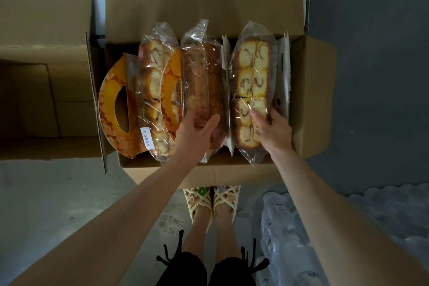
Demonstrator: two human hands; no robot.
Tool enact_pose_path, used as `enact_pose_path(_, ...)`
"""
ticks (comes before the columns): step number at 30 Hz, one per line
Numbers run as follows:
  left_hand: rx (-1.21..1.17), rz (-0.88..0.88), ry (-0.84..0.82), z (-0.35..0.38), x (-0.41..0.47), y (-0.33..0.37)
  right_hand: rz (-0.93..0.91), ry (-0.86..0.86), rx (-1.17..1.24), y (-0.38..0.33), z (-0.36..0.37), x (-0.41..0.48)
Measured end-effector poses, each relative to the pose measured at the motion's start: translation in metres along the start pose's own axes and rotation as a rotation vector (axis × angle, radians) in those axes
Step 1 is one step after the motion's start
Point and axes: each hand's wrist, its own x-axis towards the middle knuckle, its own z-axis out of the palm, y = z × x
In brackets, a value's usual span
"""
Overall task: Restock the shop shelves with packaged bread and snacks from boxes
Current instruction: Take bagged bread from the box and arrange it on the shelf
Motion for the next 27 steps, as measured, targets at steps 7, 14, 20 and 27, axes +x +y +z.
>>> enact_pose_path(7, 0.007, -0.016, 0.012, 0.004, -0.004, 0.002, -0.113, 0.161, -0.057, -0.001, -0.002, -0.007)
enact_pose_path(14, -0.025, -0.012, -0.026, 0.0, -0.024, 0.016, -0.154, 0.137, 0.052, -0.013, -0.023, -0.037)
enact_pose_path(20, -0.063, -0.026, -0.072, -0.008, -0.062, 0.045, -0.201, 0.019, 0.034, -0.041, -0.059, -0.091)
enact_pose_path(27, -0.217, -0.053, -0.125, -0.055, -0.114, 0.083, -0.256, -0.139, 0.079, -0.09, -0.093, -0.163)
